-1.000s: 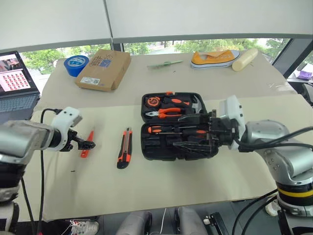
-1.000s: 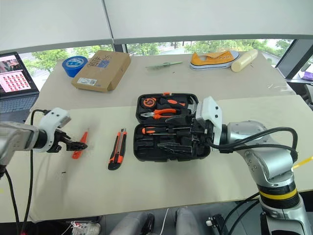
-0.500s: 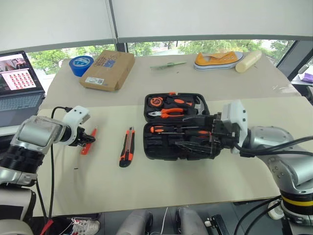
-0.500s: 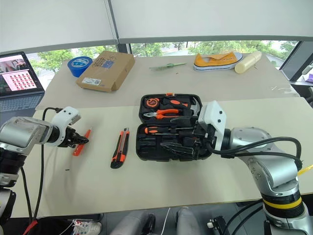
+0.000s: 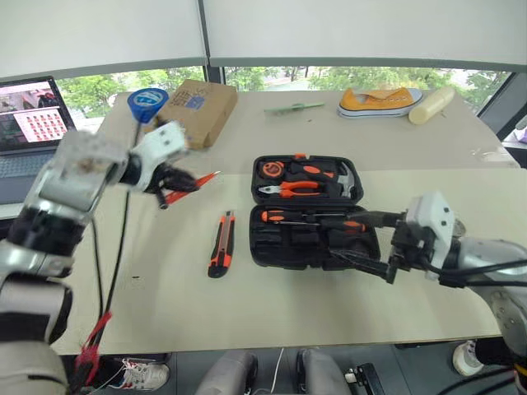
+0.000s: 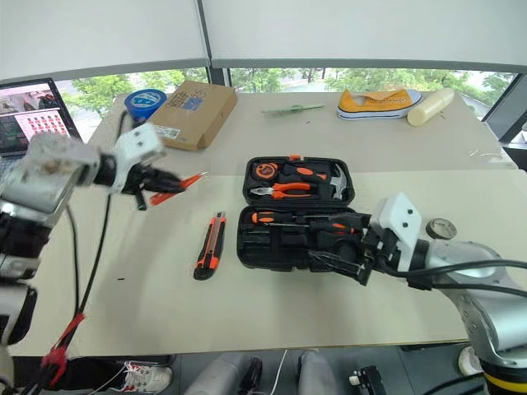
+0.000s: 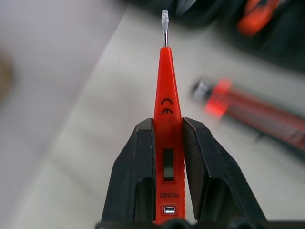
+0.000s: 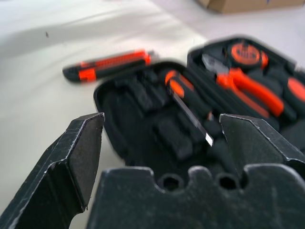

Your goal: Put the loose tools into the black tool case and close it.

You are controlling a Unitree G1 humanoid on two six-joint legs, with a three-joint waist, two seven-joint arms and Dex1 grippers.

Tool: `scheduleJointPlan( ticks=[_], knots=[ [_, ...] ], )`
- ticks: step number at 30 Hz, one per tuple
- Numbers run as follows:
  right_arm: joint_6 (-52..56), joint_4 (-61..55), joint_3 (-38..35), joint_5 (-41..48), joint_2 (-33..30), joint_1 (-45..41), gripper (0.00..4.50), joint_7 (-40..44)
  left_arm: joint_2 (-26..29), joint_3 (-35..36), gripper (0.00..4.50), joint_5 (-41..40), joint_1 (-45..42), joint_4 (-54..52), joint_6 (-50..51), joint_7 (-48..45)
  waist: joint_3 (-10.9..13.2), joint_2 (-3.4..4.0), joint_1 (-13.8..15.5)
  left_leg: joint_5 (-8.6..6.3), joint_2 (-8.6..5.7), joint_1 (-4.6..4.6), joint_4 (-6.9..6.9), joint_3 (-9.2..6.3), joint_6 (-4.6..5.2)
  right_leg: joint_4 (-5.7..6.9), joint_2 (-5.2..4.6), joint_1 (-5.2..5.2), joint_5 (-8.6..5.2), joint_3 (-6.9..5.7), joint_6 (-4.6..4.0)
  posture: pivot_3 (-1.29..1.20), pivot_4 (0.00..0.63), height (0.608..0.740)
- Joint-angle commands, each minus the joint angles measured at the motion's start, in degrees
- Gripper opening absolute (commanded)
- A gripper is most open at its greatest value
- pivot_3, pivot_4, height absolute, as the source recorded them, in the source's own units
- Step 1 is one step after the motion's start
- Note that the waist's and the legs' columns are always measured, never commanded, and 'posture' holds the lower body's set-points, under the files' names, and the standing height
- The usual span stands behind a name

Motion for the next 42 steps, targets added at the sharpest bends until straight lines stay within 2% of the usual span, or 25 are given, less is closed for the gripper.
scheduleJointPlan(
  ticks=[1,5,8,14,21,34,42],
  knots=[
    [-0.93,-3.03,-3.05,0.12,-0.60,1.42,4.50,-1.34,-6.07,-5.07,0.39,2.62,-4.48,0.41,-3.62,-5.66,0.00,0.00,-0.16,0.00,0.01,0.02,0.00,0.05,0.01,-0.01,-0.01,0.00,0.00,0.00,0.01,0.00,0.150,0.735],
    [-1.13,-4.64,-3.91,-0.85,0.00,3.98,4.50,-3.41,-14.48,-11.17,0.39,7.82,-8.79,5.32,-7.69,-7.92,0.01,-0.01,-0.47,0.01,0.10,-0.04,-0.01,0.06,0.02,0.02,-0.01,-0.09,0.00,0.04,0.01,0.00,0.150,0.735],
    [-0.95,-5.79,-4.80,-0.69,0.44,5.72,4.50,-4.91,-21.19,-13.43,0.39,11.26,-12.16,10.64,-3.97,-4.81,0.02,-0.03,-0.79,0.01,0.11,-0.06,-0.03,0.06,0.03,0.06,-0.01,-0.10,0.00,0.06,0.01,0.00,0.150,0.735],
    [-0.81,-7.00,-6.02,-0.13,1.20,7.23,4.50,-7.21,-26.31,-15.05,0.39,13.28,-13.45,11.69,4.60,-6.29,0.02,-0.04,-1.40,0.02,0.10,-0.10,-0.01,0.08,0.05,0.08,0.01,-0.14,-0.01,0.07,0.03,0.00,0.150,0.735],
    [-0.58,-8.02,-5.57,0.73,2.20,6.67,4.50,-9.34,-26.99,-17.41,0.39,14.71,-11.56,9.98,7.43,-8.30,0.02,-0.04,-1.51,0.02,0.10,-0.09,0.01,0.08,0.05,0.15,0.12,-0.16,-0.01,0.06,0.03,0.00,0.150,0.735],
    [-0.32,-9.52,-5.52,1.11,3.13,7.98,4.50,-11.02,-31.33,-18.37,0.39,18.77,-9.83,14.90,2.78,-3.26,0.02,-0.04,-1.16,0.02,0.09,-0.05,0.05,0.07,0.06,0.15,0.13,-0.10,-0.01,0.08,0.03,0.00,0.150,0.735],
    [-0.19,-10.01,-5.54,1.49,3.69,8.19,4.50,-12.01,-31.09,-18.62,0.39,19.32,-9.64,15.71,1.42,-4.15,0.02,-0.04,-0.98,0.02,0.08,-0.02,0.13,0.07,0.06,0.15,0.13,-0.07,-0.01,0.08,0.03,0.00,0.150,0.735]
  ],
)
